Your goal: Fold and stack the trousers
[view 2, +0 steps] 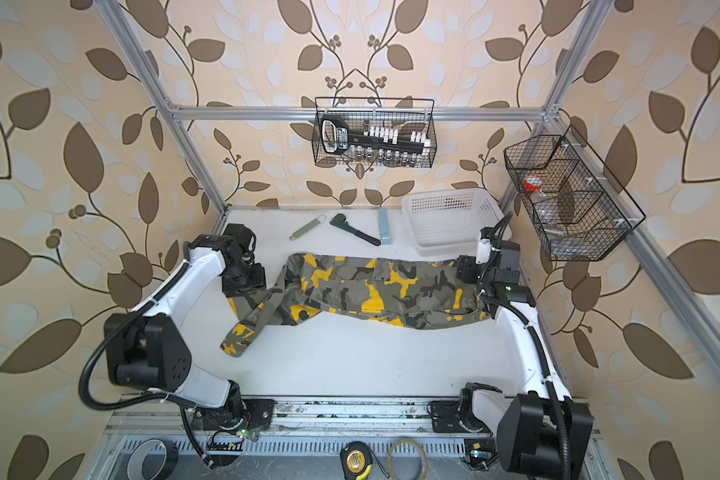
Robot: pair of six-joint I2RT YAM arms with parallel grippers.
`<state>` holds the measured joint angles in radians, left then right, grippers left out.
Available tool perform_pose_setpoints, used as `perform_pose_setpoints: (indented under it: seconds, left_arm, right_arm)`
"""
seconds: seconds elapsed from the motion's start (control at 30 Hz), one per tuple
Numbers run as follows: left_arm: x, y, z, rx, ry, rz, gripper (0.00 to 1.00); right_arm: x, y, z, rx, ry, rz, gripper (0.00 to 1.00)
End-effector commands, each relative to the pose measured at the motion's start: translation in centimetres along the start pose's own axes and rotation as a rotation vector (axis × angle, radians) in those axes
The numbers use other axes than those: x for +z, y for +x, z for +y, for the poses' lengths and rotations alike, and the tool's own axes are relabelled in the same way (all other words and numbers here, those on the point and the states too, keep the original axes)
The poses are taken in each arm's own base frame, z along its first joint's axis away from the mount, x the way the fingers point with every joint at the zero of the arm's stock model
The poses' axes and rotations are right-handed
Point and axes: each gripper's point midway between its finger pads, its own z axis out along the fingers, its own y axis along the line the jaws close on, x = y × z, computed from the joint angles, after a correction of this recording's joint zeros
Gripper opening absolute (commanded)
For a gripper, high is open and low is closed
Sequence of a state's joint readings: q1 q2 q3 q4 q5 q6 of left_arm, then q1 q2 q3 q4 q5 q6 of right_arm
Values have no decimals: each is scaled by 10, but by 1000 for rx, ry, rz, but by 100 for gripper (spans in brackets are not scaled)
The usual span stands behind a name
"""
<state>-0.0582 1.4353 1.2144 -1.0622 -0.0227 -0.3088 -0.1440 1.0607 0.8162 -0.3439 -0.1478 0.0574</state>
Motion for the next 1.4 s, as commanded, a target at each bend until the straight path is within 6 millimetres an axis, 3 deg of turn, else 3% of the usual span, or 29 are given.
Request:
perform_pose_setpoints:
  seconds: [0.0,0.2,0.33,0.4,0.63,0.7,0.8,0.97,1.13,1.27,1.37]
  left_arm:
    - [4,41,-8,-24,8,70,65]
    - [36,54,-22,20,-45,72,65]
    - [59,50,-7,32,-161,77,60]
    - [65,46,-7,50,-179,77,53]
    - [75,28,6,53,-236,73,7]
    - [75,23,9,45,-235,73,0]
    - [64,15,5,44,-192,74,0]
    - [10,1,-7,55,-128,39,0]
    - [-29,-27,1,74,-152,-20,0]
    - [-37,-66,13,35,-151,-51,0]
    - [-23,-88,15,42,-166,-32,0]
  right_arm:
    - [-7,35,39,74,-145,69,77]
    - [-14,81,82,46,-216,121,78]
    - [-11,105,91,19,-202,139,80]
    - [-8,114,95,-3,-191,149,80]
    - [-2,137,117,6,-220,195,80]
    - [-2,142,123,-12,-219,206,80]
    - [-2,147,130,-46,-221,218,80]
    - [-1,153,141,-46,-229,223,80]
    - [7,172,136,-48,-163,266,79]
    - [15,187,126,-34,-98,308,79]
    - [18,198,118,-20,-63,336,78]
